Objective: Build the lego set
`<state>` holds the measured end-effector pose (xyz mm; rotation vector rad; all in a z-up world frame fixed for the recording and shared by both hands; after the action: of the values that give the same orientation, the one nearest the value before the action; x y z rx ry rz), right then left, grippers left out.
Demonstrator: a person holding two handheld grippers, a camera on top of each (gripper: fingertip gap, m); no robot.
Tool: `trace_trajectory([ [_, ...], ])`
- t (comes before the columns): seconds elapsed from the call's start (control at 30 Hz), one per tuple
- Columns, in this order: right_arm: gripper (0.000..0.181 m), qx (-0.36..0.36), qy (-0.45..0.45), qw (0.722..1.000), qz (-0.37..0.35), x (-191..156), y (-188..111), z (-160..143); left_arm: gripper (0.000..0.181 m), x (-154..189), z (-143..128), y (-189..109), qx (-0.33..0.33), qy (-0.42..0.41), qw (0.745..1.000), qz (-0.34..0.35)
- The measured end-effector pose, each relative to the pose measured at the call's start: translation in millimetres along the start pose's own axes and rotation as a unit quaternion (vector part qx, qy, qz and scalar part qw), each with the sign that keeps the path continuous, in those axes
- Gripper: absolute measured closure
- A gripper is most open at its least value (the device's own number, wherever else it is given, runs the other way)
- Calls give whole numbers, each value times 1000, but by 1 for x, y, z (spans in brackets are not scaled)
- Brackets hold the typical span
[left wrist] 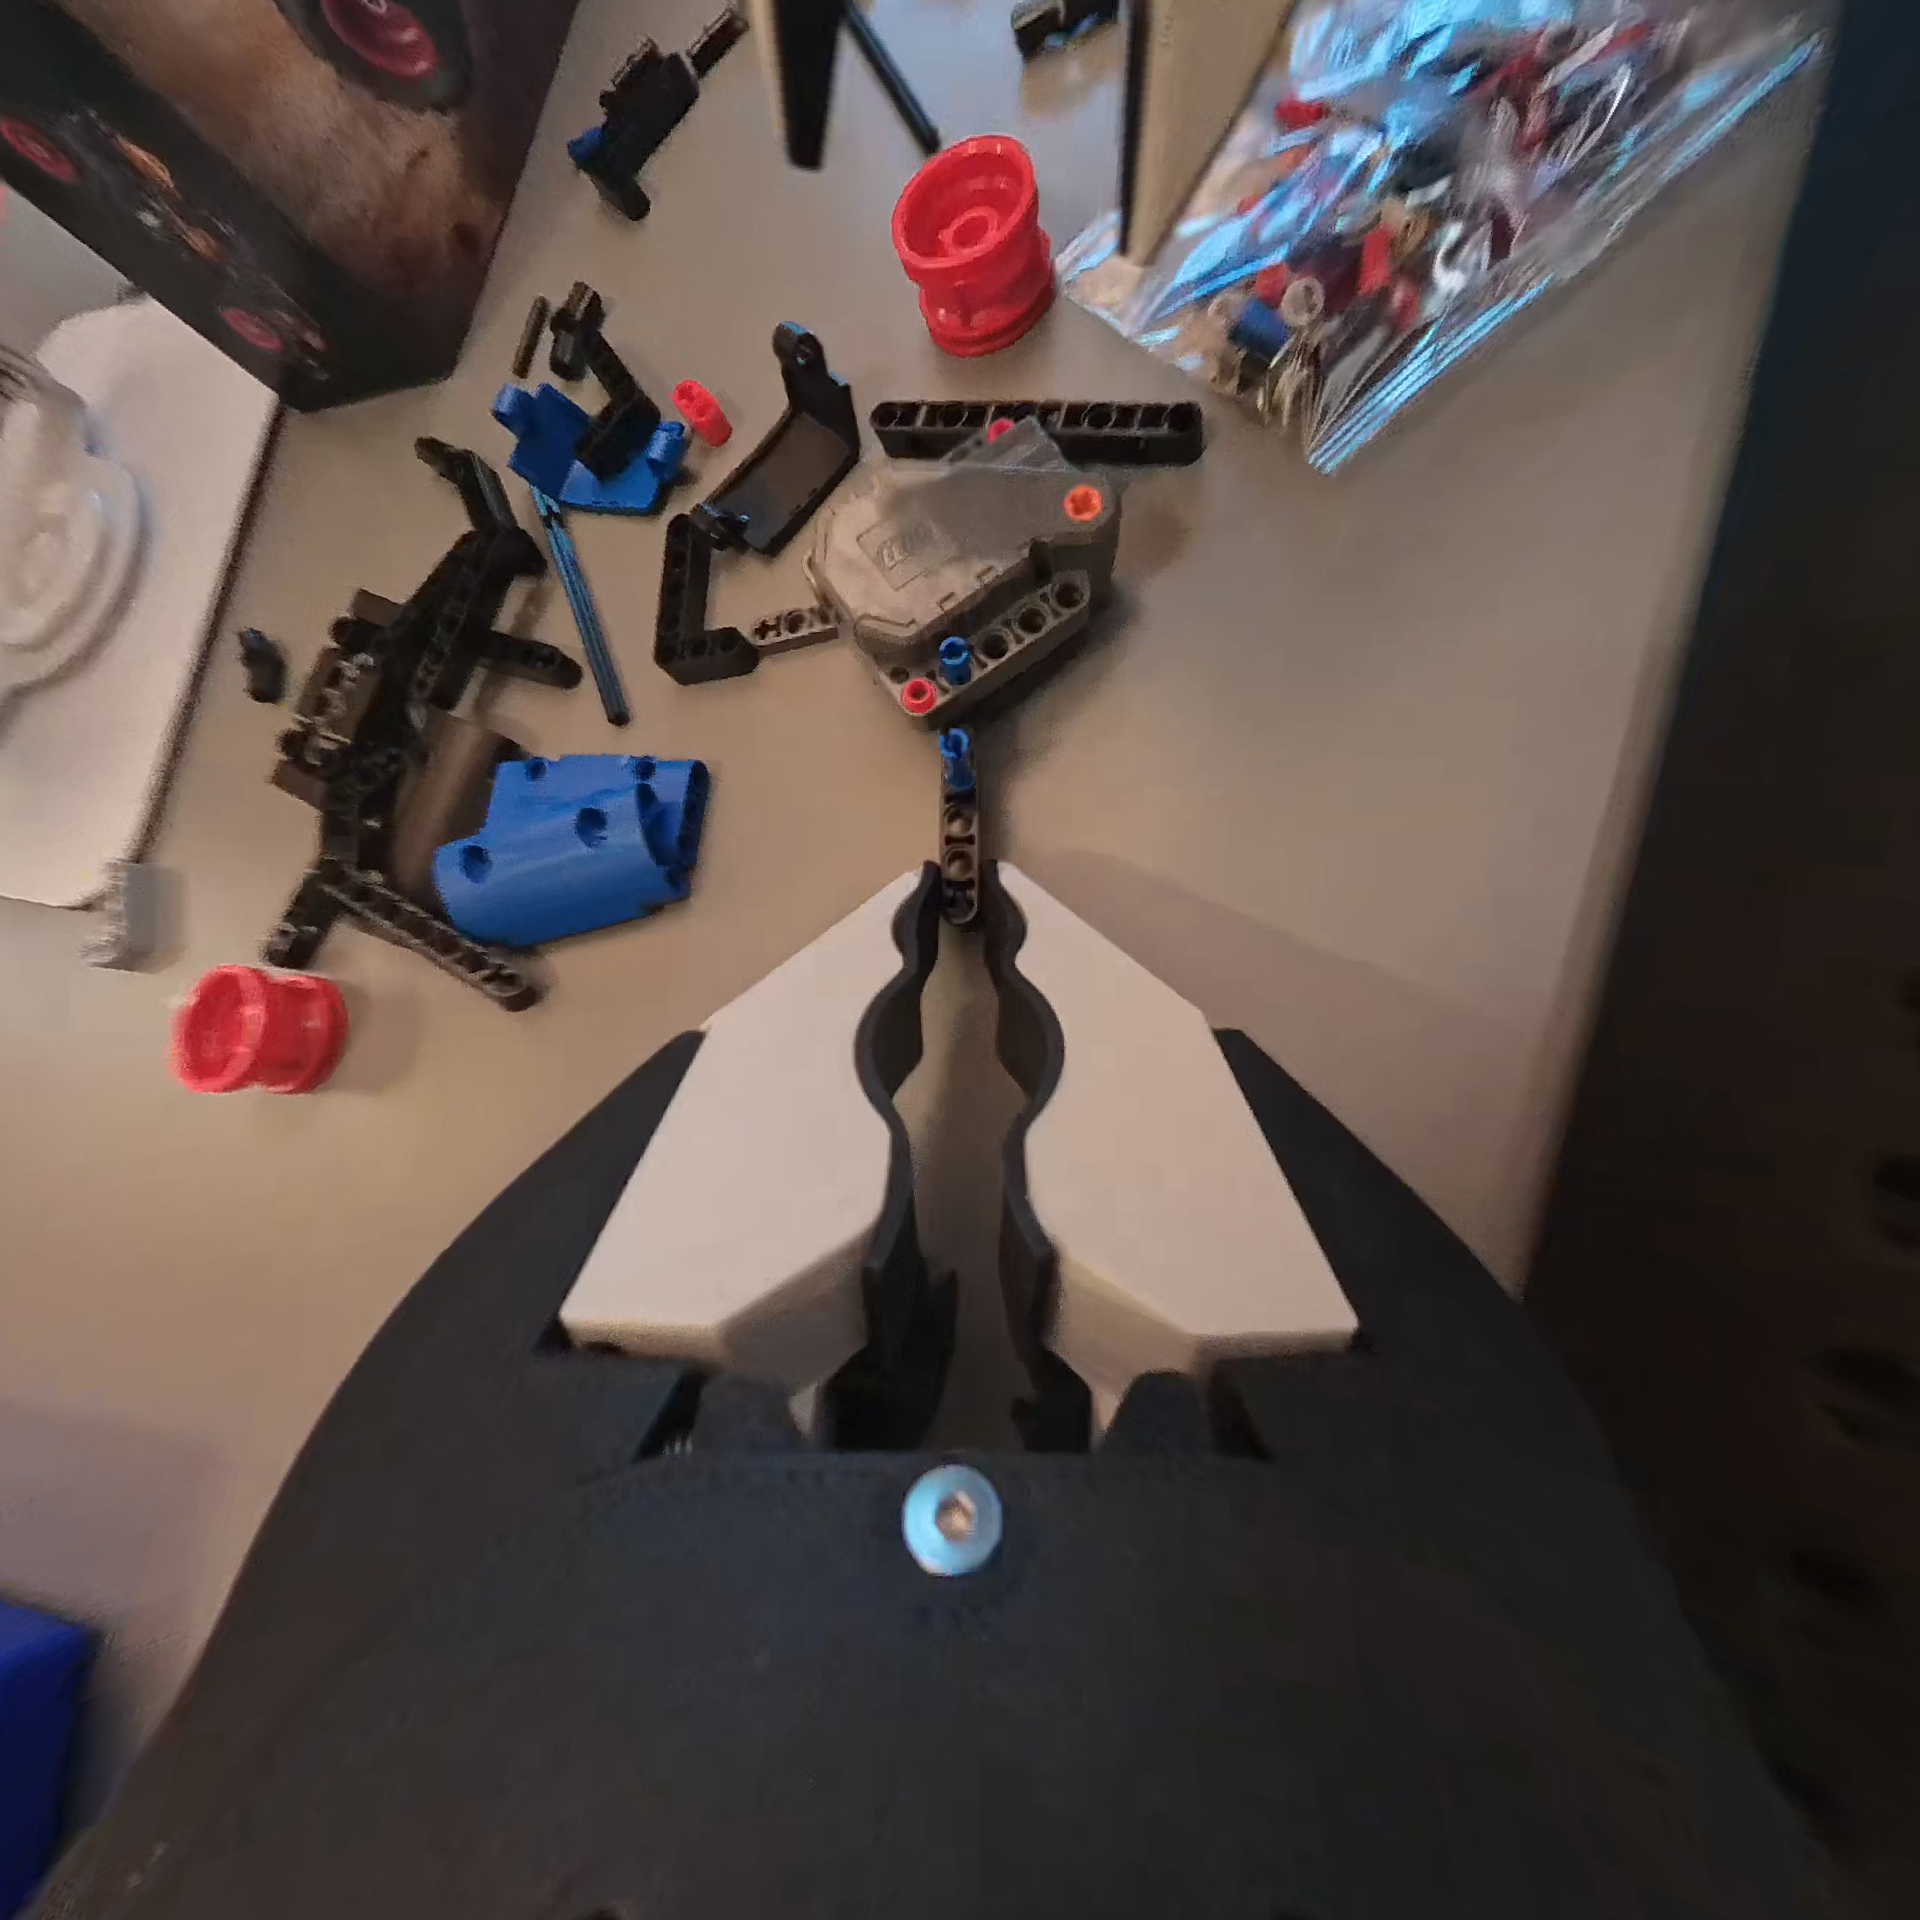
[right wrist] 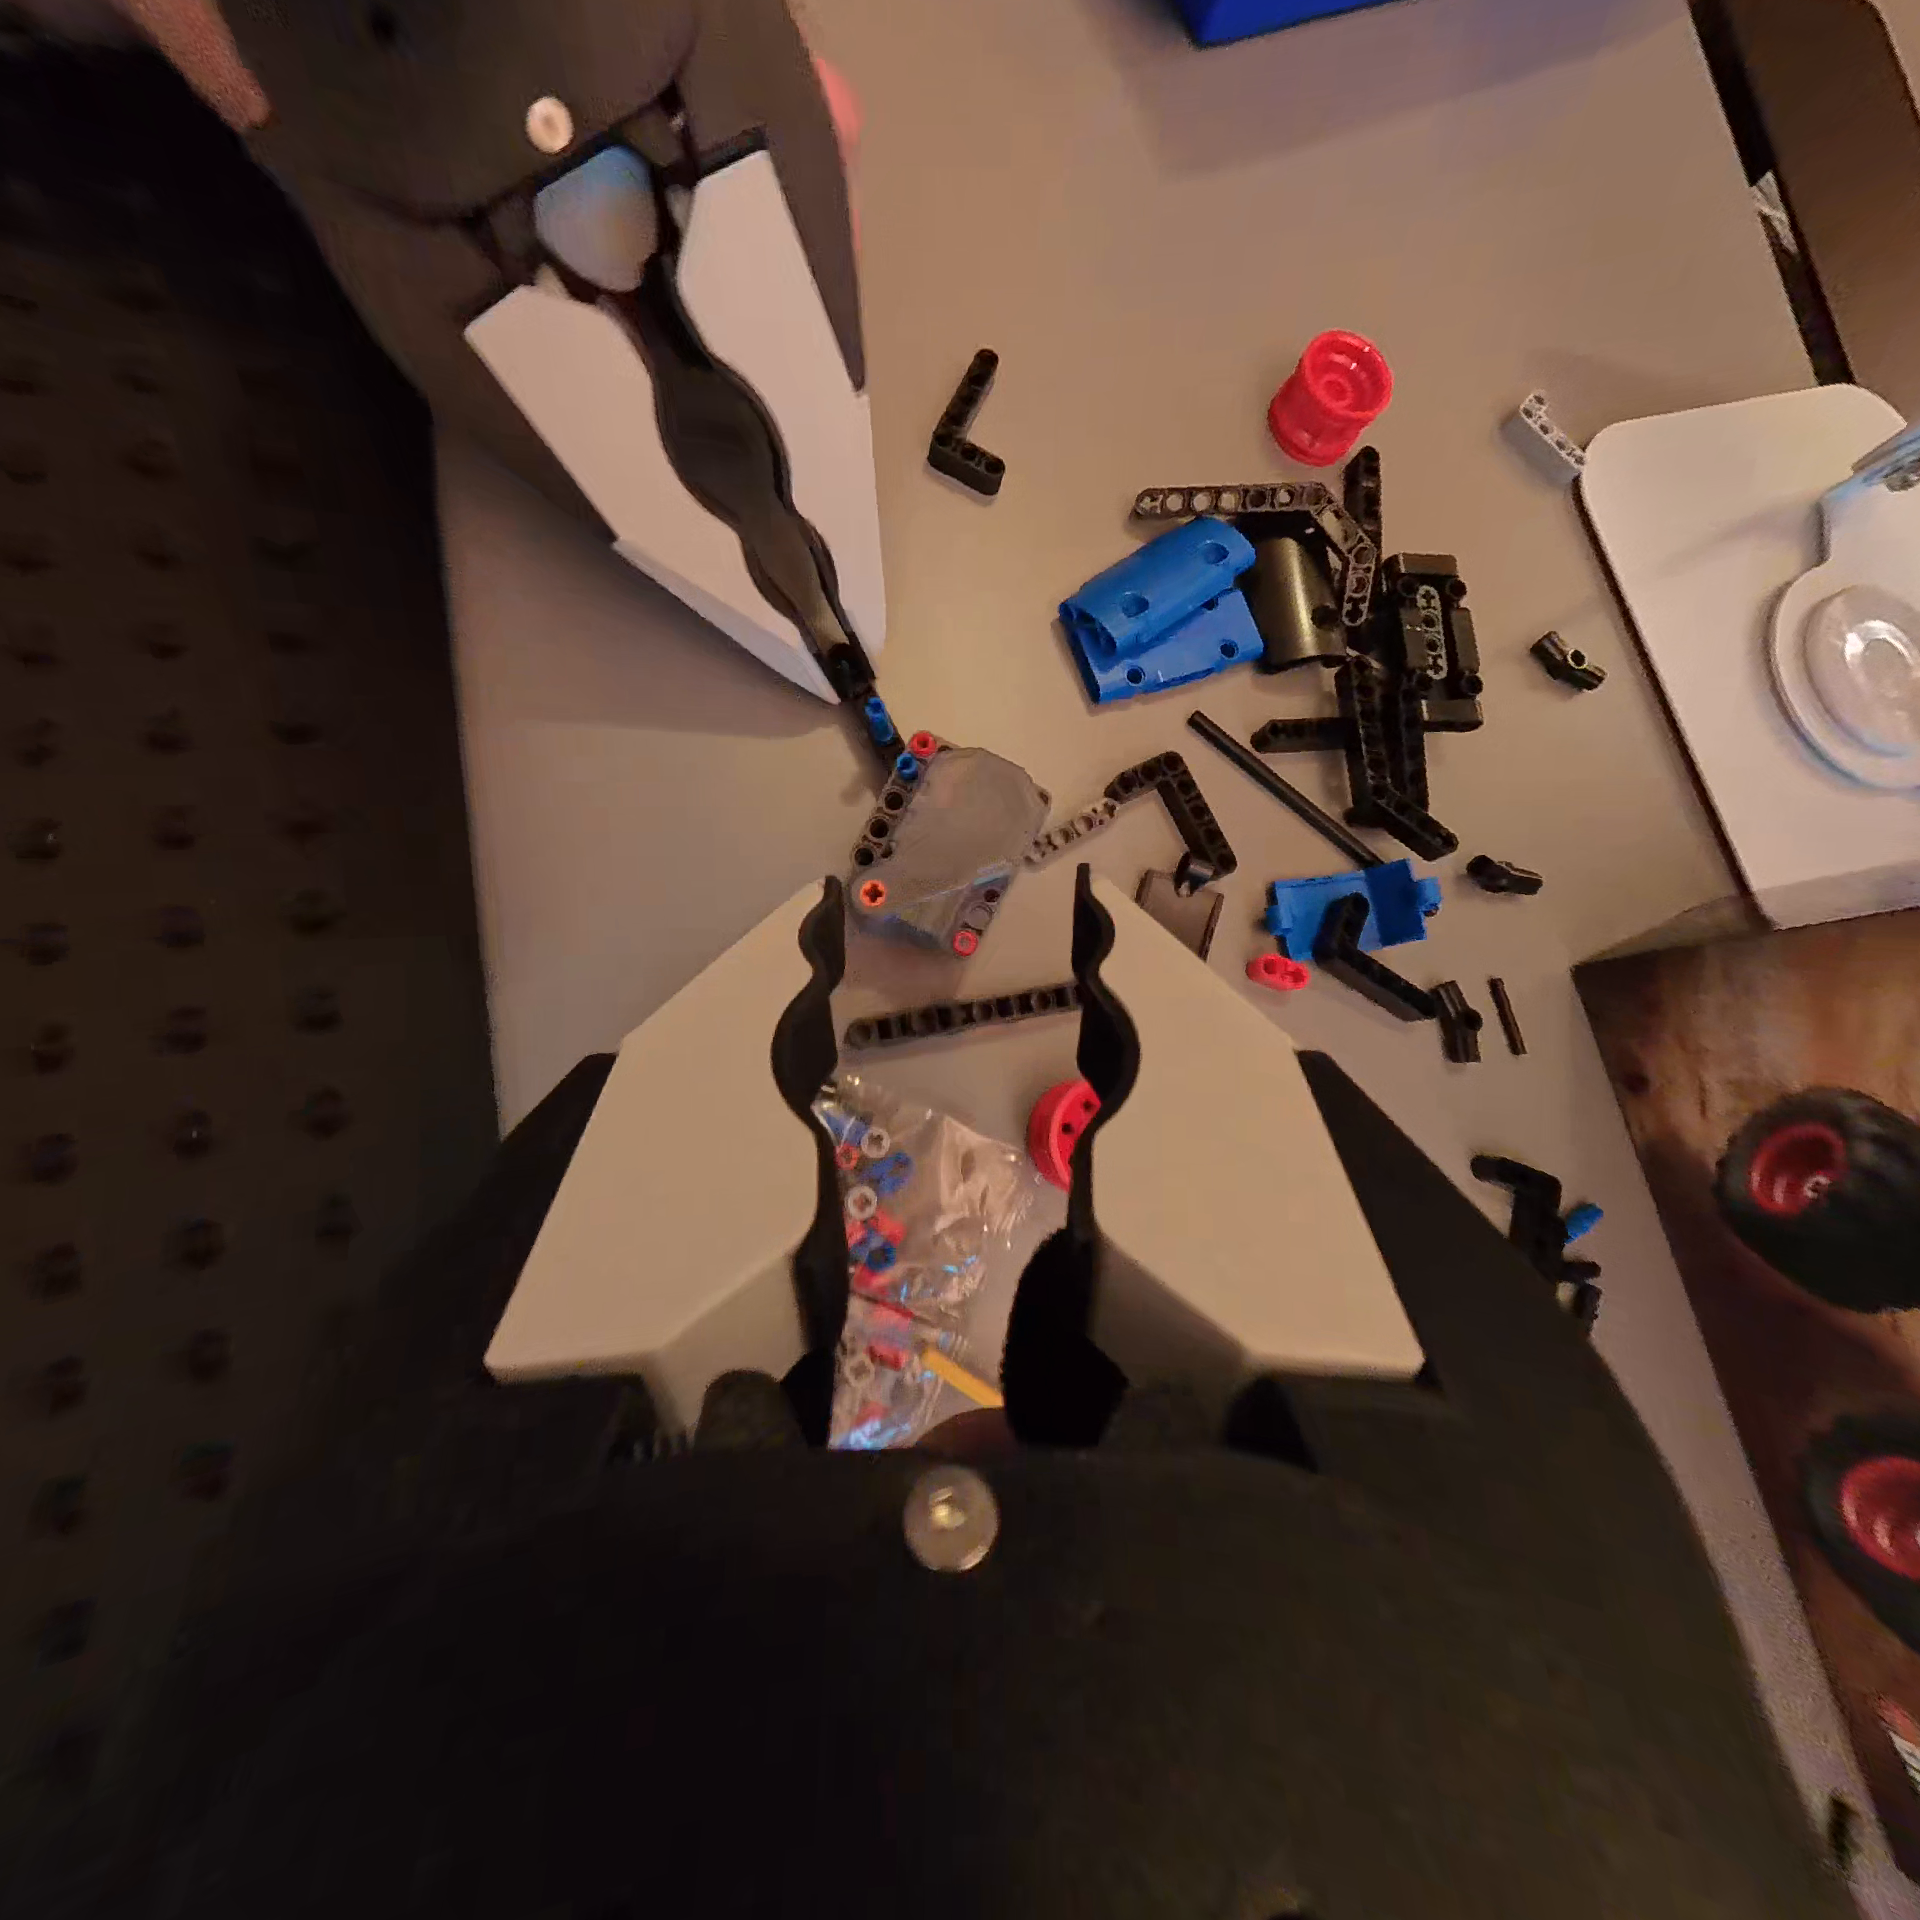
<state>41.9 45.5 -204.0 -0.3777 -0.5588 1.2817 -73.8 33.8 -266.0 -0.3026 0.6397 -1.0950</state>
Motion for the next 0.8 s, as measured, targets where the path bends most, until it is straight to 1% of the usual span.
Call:
trace_trajectory([
  [0.07,136,11,14,1000,-14,6,4,1,176,-3,2,-1,-16,67,997,32],
  [0.13,129,30,46,998,-12,10,8,3,176,-1,6,-2,-16,118,992,44],
  [0.2,131,45,84,995,1,14,12,3,176,-2,10,-3,-16,167,984,62],
  [0.33,125,18,140,989,38,18,26,-16,176,-4,15,-5,-17,252,964,87],
  [0.43,124,13,171,981,85,9,36,-23,176,-4,20,-7,-6,326,940,102],
  [0.5,125,20,181,977,113,2,39,-22,176,-8,28,-10,19,378,915,135],
  [0.53,131,33,188,973,128,0,38,-20,176,-9,32,-13,26,393,907,147],
  [0.57,147,49,197,968,145,-2,35,-16,176,-9,37,-15,39,398,904,151],
  [0.6,153,66,205,964,155,-3,33,-12,176,-11,41,-16,48,402,901,158],
  [0.67,156,86,198,964,156,-3,27,-5,177,-15,45,-18,61,412,893,172],
  [0.8,156,109,176,972,116,1,20,8,176,-22,50,-21,76,402,892,194],
])
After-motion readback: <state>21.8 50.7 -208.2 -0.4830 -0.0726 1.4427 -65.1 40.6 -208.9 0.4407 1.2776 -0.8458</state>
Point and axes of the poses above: each gripper's, where its closed fingertips meet, y out along the fingers, z out of its top, x = y × z across the jaws, the point moved 4 cm from there along -y, back along the fingers, and after that the axes turned 12 degrees about x, right-handed, at the moved point
